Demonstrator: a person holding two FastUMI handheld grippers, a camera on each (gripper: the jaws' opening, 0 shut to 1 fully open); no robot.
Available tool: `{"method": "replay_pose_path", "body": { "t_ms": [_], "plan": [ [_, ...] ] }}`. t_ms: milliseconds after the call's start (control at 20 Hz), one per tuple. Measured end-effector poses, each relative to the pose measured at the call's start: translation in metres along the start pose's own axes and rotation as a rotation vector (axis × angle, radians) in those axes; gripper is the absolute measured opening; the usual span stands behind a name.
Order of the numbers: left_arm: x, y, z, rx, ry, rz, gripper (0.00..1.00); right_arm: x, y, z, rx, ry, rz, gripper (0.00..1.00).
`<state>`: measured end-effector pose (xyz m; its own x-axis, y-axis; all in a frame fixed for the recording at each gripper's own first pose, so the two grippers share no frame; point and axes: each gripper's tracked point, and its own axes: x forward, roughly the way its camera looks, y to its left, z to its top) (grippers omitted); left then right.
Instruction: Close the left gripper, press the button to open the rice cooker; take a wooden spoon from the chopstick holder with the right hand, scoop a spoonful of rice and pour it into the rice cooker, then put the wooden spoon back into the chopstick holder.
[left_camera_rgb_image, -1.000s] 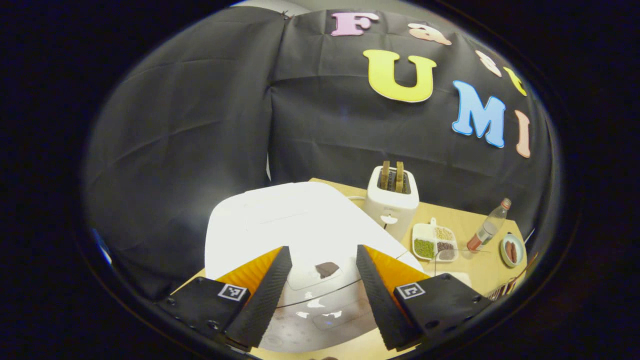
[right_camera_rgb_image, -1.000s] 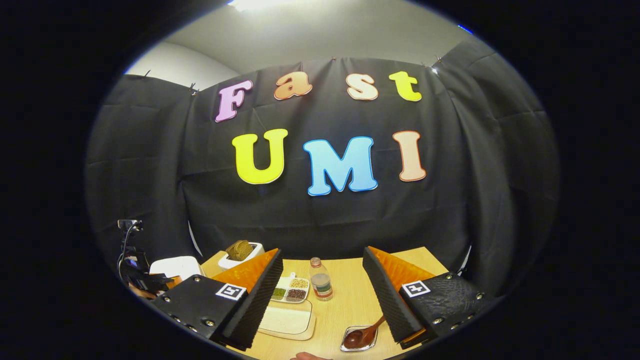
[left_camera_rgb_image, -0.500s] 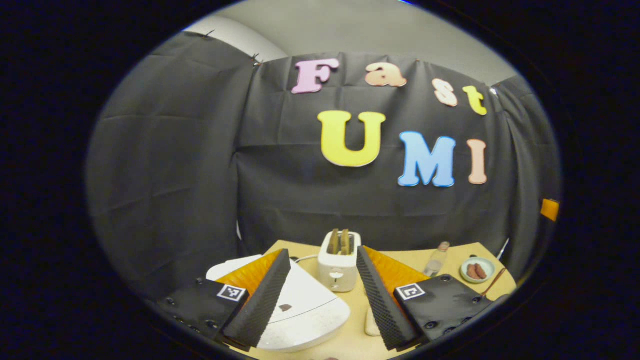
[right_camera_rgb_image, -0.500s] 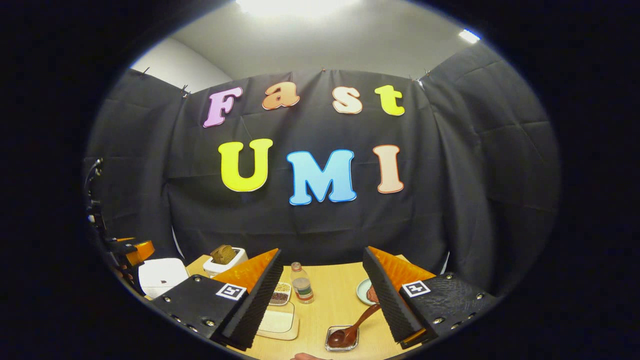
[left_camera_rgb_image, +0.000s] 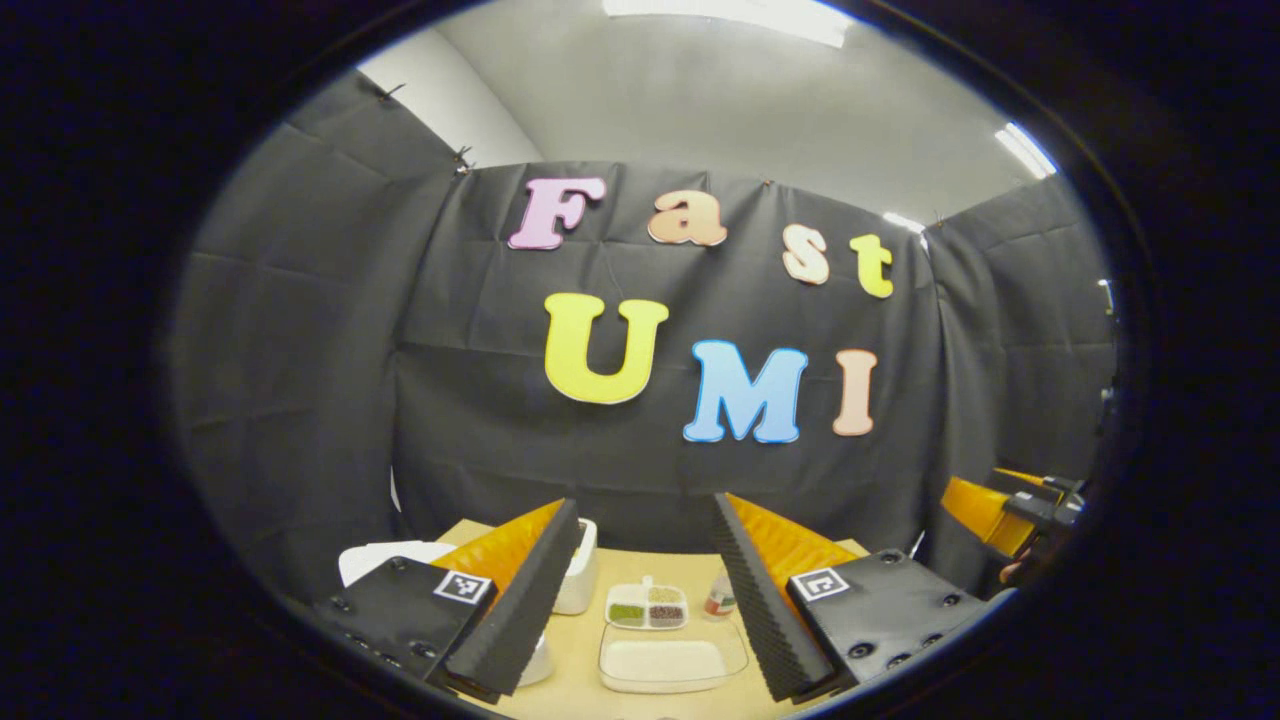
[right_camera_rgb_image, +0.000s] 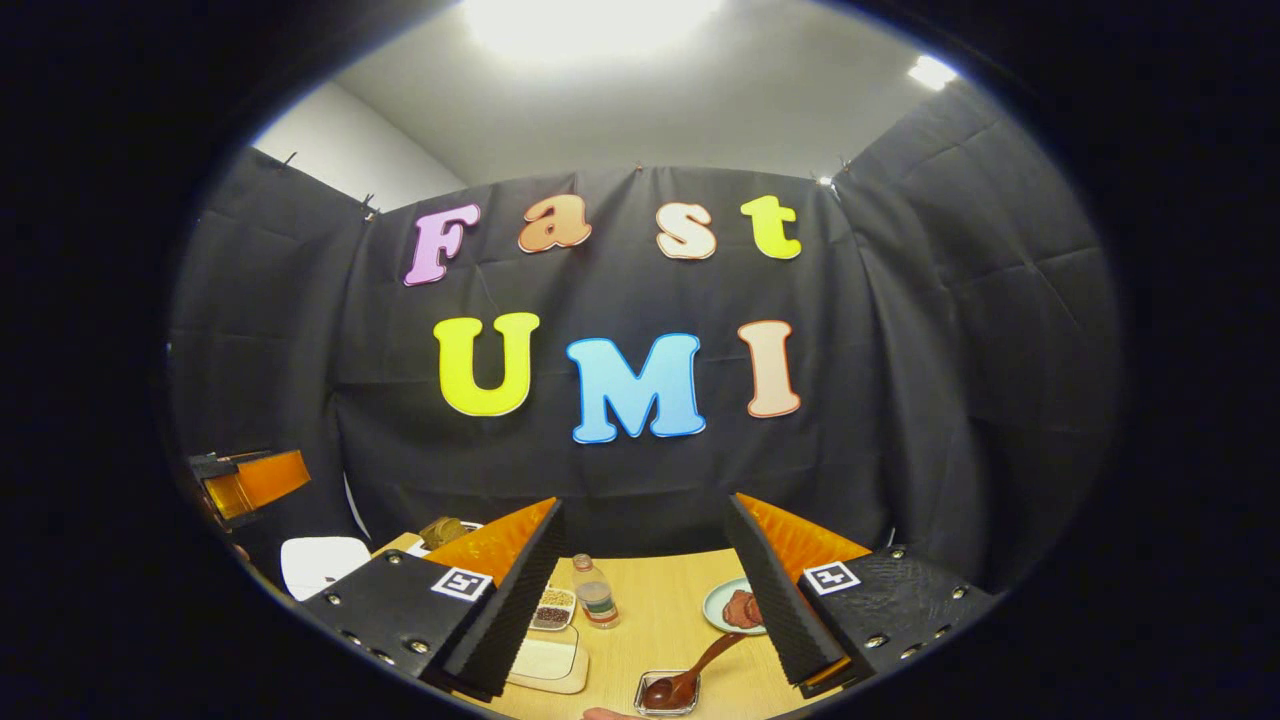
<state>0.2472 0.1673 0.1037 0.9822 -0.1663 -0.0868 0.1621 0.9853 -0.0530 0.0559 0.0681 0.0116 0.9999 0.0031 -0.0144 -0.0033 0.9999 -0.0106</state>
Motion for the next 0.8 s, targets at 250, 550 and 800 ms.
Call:
{"method": "replay_pose_path", "body": {
  "t_ms": [250, 550, 800],
  "plan": [
    [-0.013, 0.001, -0.014, -0.012, 0.017, 0.081, 0.93, 0.008, -0.007, -0.01, 0.045, 0.044, 0.066, 0.98],
    [-0.028, 0.021, -0.027, -0.006, 0.036, 0.149, 0.93, 0.008, -0.004, -0.006, 0.05, 0.059, 0.117, 0.97],
    [-0.025, 0.039, -0.002, 0.007, 0.003, 0.119, 0.93, -0.001, 0.011, 0.011, 0.048, 0.038, 0.068, 0.97]
  ]
}}
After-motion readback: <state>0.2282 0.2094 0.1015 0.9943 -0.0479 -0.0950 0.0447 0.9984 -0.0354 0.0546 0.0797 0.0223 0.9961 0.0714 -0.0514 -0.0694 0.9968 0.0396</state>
